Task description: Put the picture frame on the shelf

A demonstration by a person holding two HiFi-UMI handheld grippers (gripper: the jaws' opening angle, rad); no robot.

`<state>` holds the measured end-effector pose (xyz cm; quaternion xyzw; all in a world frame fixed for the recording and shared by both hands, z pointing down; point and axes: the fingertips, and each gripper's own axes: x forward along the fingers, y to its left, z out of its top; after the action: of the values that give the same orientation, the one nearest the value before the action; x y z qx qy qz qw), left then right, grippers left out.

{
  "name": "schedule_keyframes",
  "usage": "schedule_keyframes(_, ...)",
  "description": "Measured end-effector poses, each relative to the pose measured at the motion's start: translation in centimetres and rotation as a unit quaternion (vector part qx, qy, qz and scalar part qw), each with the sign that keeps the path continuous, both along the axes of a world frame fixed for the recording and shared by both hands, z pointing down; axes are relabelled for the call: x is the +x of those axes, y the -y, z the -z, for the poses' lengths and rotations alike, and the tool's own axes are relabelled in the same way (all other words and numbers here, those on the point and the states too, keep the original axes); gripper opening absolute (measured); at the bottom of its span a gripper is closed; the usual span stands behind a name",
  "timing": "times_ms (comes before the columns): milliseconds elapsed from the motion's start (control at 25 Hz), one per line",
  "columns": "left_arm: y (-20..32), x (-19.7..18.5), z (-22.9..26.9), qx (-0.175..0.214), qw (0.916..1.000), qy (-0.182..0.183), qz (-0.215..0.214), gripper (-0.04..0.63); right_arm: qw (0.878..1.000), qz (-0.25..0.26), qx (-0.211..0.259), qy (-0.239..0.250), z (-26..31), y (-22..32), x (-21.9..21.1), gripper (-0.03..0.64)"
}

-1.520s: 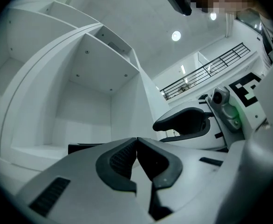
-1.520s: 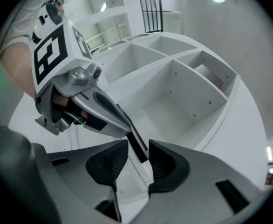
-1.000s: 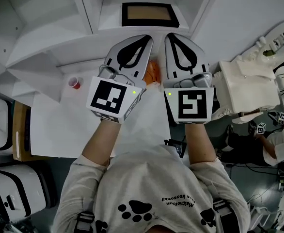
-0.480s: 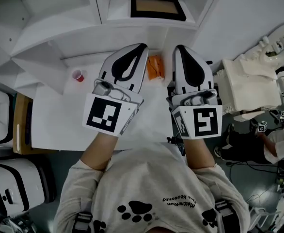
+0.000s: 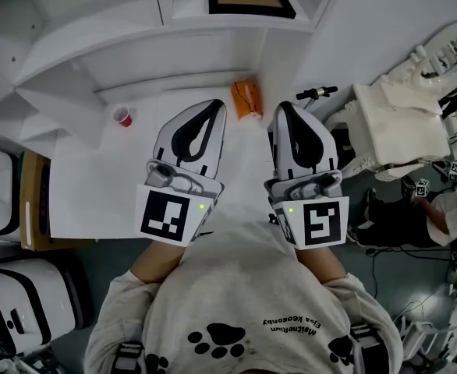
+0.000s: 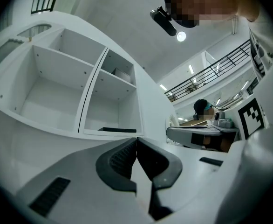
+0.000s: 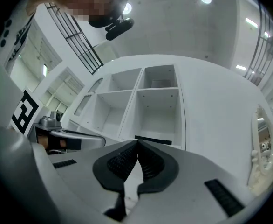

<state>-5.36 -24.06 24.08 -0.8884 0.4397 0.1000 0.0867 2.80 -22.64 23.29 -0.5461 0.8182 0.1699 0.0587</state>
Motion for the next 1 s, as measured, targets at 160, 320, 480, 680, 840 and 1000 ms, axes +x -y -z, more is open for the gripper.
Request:
schedule_keyframes(160, -1.3, -0.7, -1.2, -0.011, 0.9998, -0.016, 0.004, 0.020, 1.000, -0.010, 0.003, -0.006, -1.1, -1.7, -0.6, 0.032)
schedule_keyframes(320, -2.6, -1.1, -2.8, -0.024, 0.9996, -0.012, 0.000, 0.021, 1.000, -0.017, -0.005, -0.005, -2.7, -3.1, -1.1, 0.032)
schedule_keyframes(480, -3.4, -1.2, -4.6, -0.039, 0.9992, -0.011, -0.004, 0.020, 1.000, -0.021, -0.015, -0.009, -4.3, -4.1, -1.4, 0.032)
schedule_keyframes(680, -4.0, -0.7, -6.9, -0.049, 0.9987, -0.001, -0.014, 0.021, 0.999, -0.014, -0.027, -0.010, -6.8, -4.7, -2.0, 0.032)
schedule_keyframes(840, -4.2, -0.7, -9.1, -0.067, 0.9977, 0.006, -0.011, 0.021, 0.998, -0.009, -0.057, 0.000, -9.1, -4.8, -2.4, 0.032)
schedule_keyframes(1000, -4.4, -1.1, -10.3, -0.077, 0.9970, 0.005, -0.007, 0.020, 0.997, -0.007, -0.074, -0.002, -10.7, -4.8, -2.9, 0.032)
